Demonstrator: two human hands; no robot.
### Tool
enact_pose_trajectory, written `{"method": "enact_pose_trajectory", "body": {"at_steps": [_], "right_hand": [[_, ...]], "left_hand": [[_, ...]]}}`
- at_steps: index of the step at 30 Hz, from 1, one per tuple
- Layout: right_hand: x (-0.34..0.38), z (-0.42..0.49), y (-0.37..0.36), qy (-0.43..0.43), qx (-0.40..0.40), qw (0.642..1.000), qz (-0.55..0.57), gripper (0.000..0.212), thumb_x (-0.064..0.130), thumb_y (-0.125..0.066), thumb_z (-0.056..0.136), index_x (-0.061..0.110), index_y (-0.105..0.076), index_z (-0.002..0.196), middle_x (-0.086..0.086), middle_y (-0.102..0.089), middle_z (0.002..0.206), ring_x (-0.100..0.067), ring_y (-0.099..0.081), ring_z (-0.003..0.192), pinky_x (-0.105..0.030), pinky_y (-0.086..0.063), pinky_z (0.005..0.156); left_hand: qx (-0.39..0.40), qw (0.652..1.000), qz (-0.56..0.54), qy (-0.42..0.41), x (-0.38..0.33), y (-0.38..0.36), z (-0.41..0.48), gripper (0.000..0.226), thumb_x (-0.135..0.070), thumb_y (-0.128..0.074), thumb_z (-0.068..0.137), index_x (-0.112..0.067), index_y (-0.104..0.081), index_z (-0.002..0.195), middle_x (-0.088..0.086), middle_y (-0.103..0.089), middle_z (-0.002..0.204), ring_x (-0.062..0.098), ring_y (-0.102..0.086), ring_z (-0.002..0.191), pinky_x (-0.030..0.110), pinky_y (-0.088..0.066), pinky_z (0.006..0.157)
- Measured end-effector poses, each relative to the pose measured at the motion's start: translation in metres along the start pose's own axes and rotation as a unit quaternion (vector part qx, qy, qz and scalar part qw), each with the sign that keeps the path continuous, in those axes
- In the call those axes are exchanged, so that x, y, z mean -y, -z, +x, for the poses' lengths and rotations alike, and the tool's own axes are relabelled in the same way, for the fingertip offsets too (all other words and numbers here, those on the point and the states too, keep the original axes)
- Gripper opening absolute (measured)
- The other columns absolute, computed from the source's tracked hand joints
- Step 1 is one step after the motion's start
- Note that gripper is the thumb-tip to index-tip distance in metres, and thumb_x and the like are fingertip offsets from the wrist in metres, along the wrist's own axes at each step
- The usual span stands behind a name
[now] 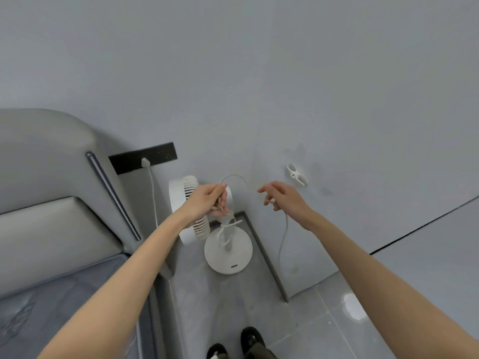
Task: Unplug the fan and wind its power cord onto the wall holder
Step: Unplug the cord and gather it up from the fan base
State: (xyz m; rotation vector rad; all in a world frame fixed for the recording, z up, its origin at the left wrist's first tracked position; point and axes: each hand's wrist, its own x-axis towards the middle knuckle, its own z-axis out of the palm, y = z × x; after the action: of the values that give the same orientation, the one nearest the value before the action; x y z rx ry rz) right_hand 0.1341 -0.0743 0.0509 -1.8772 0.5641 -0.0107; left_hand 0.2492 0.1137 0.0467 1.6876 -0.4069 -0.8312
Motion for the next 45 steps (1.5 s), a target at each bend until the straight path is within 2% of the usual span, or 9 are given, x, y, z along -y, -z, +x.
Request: {"method": "enact_pose_trajectory", "body": {"at_steps": [4, 11, 18, 23, 28, 33, 37, 41, 45], "right_hand": [[0.009, 0.005, -0.004, 0.039, 0.108, 0.988, -0.1, 0.028, 0.018, -0.062, 0.089, 0.022, -0.064, 0.116, 0.005, -0.062, 0.078, 0.0, -0.053, 0.062, -0.017, -0.043, 0.06], [-0.005, 0.007, -0.006, 0.082, 0.101, 0.97, -0.206, 0.021, 0.029, -0.075, 0.081, 0.019, -0.075, 0.099, 0.004, -0.067, 0.075, 0.009, -0.054, 0.057, -0.006, -0.039, 0.059], [0.009, 0.012, 0.0, 0.138, 0.057, 0.976, -0.161, 0.009, 0.026, -0.071, 0.084, 0.018, -0.07, 0.087, 0.007, -0.06, 0.087, 0.0, -0.048, 0.061, -0.012, -0.04, 0.065], [-0.002, 0.016, -0.01, 0.122, 0.074, 0.97, -0.195, 0.037, 0.028, -0.084, 0.069, 0.013, -0.066, 0.098, 0.009, -0.071, 0.094, 0.005, -0.063, 0.087, -0.006, -0.042, 0.077], [-0.005, 0.017, -0.015, 0.09, 0.079, 0.985, -0.126, 0.014, 0.018, -0.069, 0.084, 0.01, -0.074, 0.094, 0.002, -0.074, 0.081, -0.002, -0.064, 0.078, -0.008, -0.041, 0.069], [0.006, 0.02, -0.001, 0.1, 0.074, 0.987, -0.103, 0.017, 0.021, -0.065, 0.088, 0.006, -0.074, 0.083, 0.009, -0.07, 0.077, 0.009, -0.057, 0.064, -0.013, -0.037, 0.065], [0.012, 0.021, 0.009, 0.073, 0.054, 0.996, 0.001, 0.021, 0.02, -0.063, 0.091, -0.001, -0.069, 0.092, 0.005, -0.07, 0.074, 0.004, -0.046, 0.046, -0.008, -0.034, 0.048], [0.018, 0.022, 0.018, 0.047, 0.065, 0.996, 0.047, 0.029, 0.022, -0.064, 0.092, -0.006, -0.067, 0.095, 0.016, -0.067, 0.059, -0.003, -0.039, 0.044, -0.01, -0.032, 0.043], [0.022, 0.022, 0.024, 0.045, 0.054, 0.996, 0.054, 0.03, 0.023, -0.063, 0.092, -0.006, -0.068, 0.098, 0.005, -0.071, 0.075, -0.006, -0.04, 0.046, -0.011, -0.032, 0.042]], "left_hand": [[0.001, 1.0, -0.006, -0.019, -0.026, -0.008, 0.004, 0.041, -0.029, -0.04, 0.101, -0.009, -0.053, 0.067, 0.006, -0.057, 0.061, 0.012, -0.064, 0.059, 0.033, -0.06, 0.071], [-0.025, 0.993, -0.116, -0.022, -0.066, -0.017, 0.013, 0.029, -0.026, -0.043, 0.1, -0.008, -0.058, 0.083, 0.0, -0.046, 0.068, 0.005, -0.063, 0.052, 0.027, -0.059, 0.051], [-0.058, 0.978, -0.196, -0.027, -0.078, -0.015, 0.016, 0.027, -0.025, -0.044, 0.1, -0.009, -0.058, 0.084, 0.0, -0.047, 0.065, 0.005, -0.056, 0.055, 0.033, -0.062, 0.06], [-0.023, 0.97, -0.242, -0.007, -0.096, -0.022, 0.012, 0.027, -0.024, -0.046, 0.099, -0.007, -0.06, 0.084, -0.004, -0.053, 0.055, 0.004, -0.059, 0.048, 0.032, -0.061, 0.057], [-0.039, 0.97, -0.241, -0.009, -0.099, -0.022, 0.017, 0.03, -0.027, -0.045, 0.099, -0.006, -0.062, 0.087, 0.0, -0.052, 0.065, 0.006, -0.061, 0.051, 0.031, -0.062, 0.062], [-0.054, 0.994, -0.093, -0.025, -0.078, -0.01, 0.023, 0.038, -0.045, -0.039, 0.097, -0.019, -0.064, 0.111, -0.003, -0.062, 0.093, 0.013, -0.062, 0.089, 0.033, -0.052, 0.089], [-0.037, 0.989, 0.141, -0.036, -0.047, -0.002, 0.02, 0.044, -0.039, -0.063, 0.086, -0.021, -0.056, 0.126, -0.002, -0.061, 0.112, 0.013, -0.06, 0.098, 0.025, -0.051, 0.082], [0.075, 0.955, 0.286, -0.011, -0.017, -0.008, 0.018, 0.045, -0.03, -0.079, 0.074, -0.021, -0.064, 0.115, -0.012, -0.061, 0.101, 0.006, -0.057, 0.091, 0.015, -0.045, 0.076], [0.045, 0.935, 0.34, -0.087, -0.003, -0.015, 0.025, 0.017, -0.031, -0.07, 0.084, -0.017, -0.077, 0.089, -0.001, -0.07, 0.082, 0.019, -0.062, 0.079, 0.03, -0.049, 0.075]]}}
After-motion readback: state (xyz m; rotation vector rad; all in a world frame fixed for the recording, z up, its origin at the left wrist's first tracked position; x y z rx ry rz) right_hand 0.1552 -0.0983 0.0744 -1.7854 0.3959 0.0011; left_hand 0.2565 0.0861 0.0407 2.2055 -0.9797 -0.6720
